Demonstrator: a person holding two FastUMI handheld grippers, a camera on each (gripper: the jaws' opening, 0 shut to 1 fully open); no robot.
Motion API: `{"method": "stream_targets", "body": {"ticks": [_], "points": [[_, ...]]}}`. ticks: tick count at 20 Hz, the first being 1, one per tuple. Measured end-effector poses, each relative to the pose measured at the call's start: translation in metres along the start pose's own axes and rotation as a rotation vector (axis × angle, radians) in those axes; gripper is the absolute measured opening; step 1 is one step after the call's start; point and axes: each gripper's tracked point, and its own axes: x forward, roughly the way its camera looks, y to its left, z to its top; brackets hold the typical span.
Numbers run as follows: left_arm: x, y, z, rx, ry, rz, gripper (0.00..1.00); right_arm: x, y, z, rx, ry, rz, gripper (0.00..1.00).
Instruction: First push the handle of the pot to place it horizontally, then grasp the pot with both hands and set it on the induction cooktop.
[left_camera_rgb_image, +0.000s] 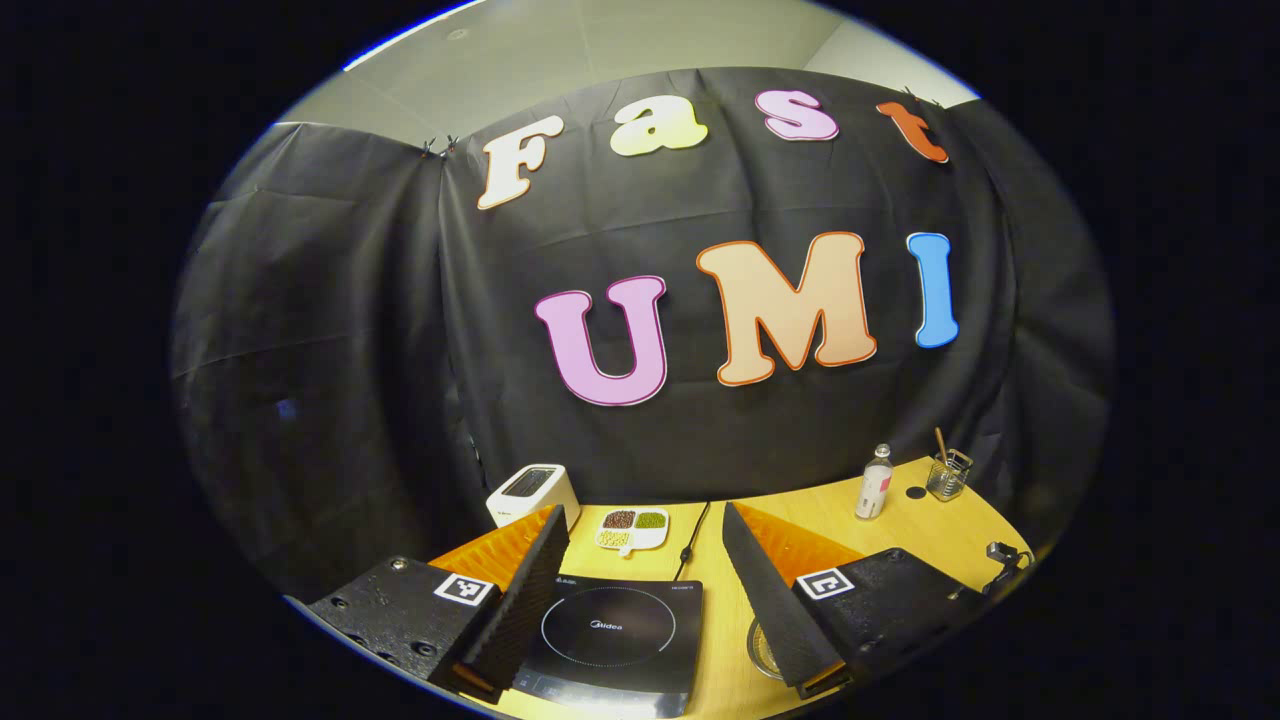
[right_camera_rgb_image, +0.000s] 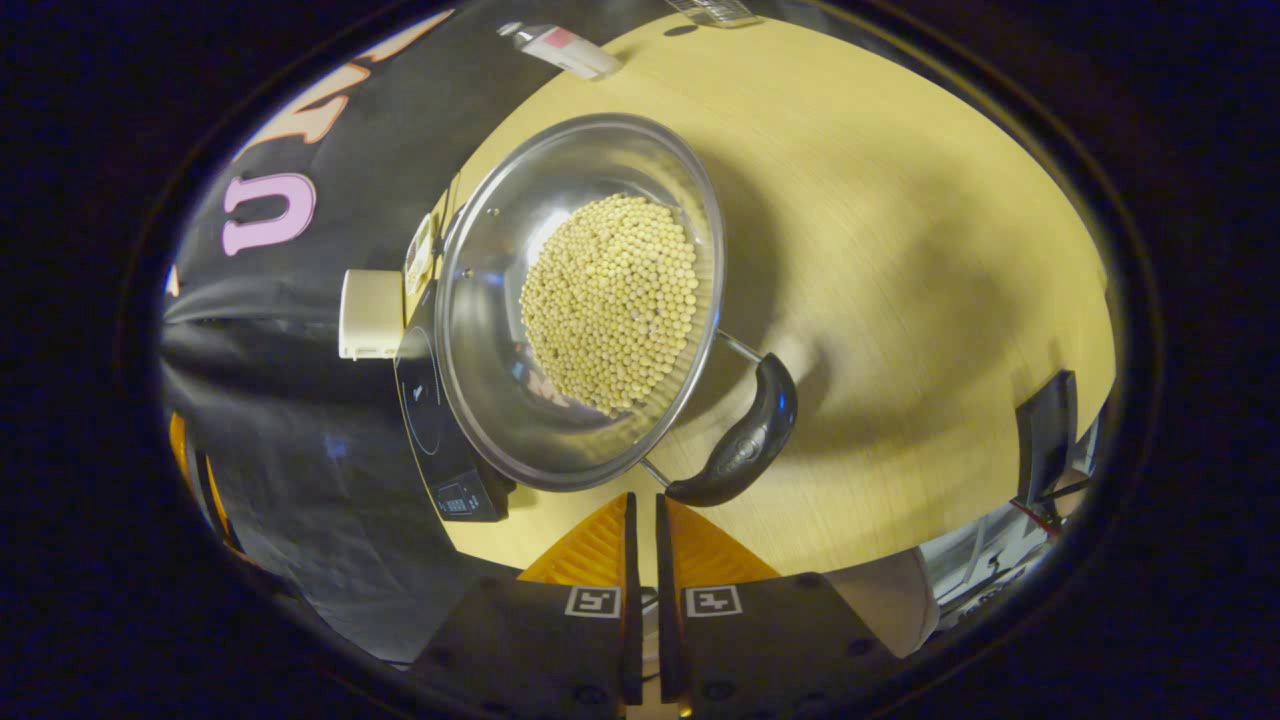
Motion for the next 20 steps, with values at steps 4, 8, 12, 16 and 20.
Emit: {"method": "stream_targets", "body": {"ticks": [4,8,12,16,20], "points": [[0.004,-0.003,-0.006,-0.027,0.022,0.015,0.95,-0.005,-0.011,0.019,0.013,-0.04,-0.025,0.1],[0.007,-0.01,-0.011,-0.059,0.035,0.01,0.94,-0.012,-0.022,0.04,0.032,-0.078,-0.037,0.1],[0.008,-0.012,-0.018,-0.072,0.059,0.019,0.97,-0.02,-0.03,0.06,0.064,-0.108,-0.038,0.09],[0.011,-0.01,-0.026,-0.07,0.087,0.042,0.95,-0.023,-0.035,0.085,0.08,-0.143,-0.051,0.09],[0.013,-0.01,-0.039,-0.089,0.121,0.047,0.95,-0.027,-0.039,0.107,0.094,-0.19,-0.07,0.09]]}}
